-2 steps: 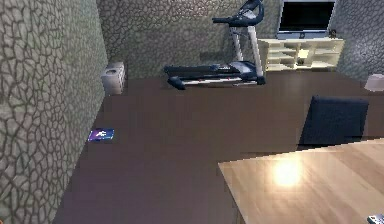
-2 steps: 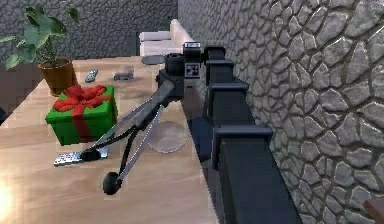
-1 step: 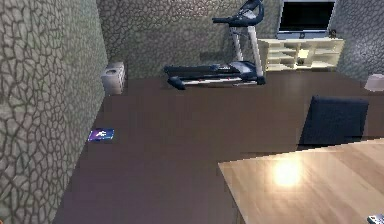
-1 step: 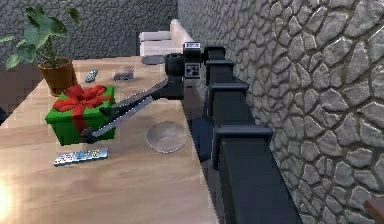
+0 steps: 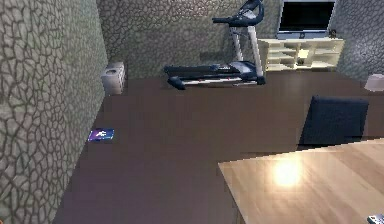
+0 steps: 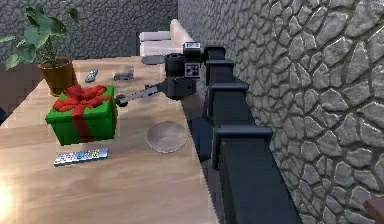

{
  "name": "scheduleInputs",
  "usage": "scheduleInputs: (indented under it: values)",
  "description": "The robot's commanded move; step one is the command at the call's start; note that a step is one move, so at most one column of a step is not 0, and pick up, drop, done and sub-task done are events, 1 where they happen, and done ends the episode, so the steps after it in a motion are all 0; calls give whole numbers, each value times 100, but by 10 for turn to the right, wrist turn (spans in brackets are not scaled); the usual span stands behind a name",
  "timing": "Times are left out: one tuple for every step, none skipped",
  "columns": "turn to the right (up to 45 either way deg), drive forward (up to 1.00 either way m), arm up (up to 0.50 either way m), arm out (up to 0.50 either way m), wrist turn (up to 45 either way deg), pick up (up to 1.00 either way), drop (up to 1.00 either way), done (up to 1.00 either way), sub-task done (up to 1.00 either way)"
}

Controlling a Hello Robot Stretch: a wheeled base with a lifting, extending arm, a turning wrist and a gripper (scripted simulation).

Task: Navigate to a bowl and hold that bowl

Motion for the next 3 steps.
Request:
scheduleInputs:
  values:
    - [0,0,0,0,150,0,0,0,0]
    - [0,0,-24,0,0,0,0,0,0]
    - [0,0,0,0,0,100,0,0,0]
